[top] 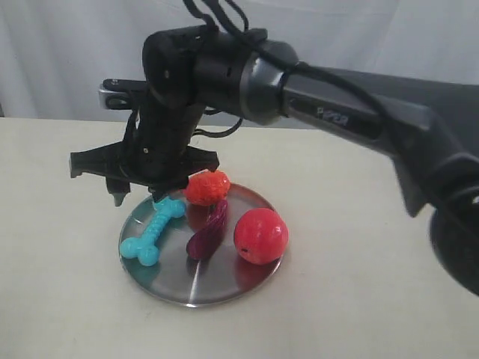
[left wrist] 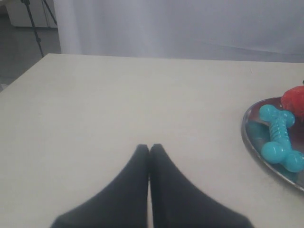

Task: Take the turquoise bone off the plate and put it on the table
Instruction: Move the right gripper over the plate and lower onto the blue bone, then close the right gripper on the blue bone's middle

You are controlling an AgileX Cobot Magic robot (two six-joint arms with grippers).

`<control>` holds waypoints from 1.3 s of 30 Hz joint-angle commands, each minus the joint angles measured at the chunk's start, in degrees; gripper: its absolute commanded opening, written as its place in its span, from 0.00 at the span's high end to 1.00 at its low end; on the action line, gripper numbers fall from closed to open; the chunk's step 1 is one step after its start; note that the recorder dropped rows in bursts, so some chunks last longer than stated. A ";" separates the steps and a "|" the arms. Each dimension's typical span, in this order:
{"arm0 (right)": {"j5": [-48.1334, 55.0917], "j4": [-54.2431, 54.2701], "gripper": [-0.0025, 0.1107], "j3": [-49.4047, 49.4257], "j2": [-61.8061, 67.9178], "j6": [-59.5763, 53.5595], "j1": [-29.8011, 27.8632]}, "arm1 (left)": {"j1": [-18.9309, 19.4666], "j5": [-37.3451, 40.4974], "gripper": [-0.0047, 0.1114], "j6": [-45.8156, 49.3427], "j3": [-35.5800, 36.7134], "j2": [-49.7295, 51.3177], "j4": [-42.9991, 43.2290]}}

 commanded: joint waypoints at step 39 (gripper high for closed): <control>13.61 -9.35 0.53 -26.25 22.62 9.84 -0.28 | 0.26 -0.31 0.96 -0.24 0.15 -0.07 0.02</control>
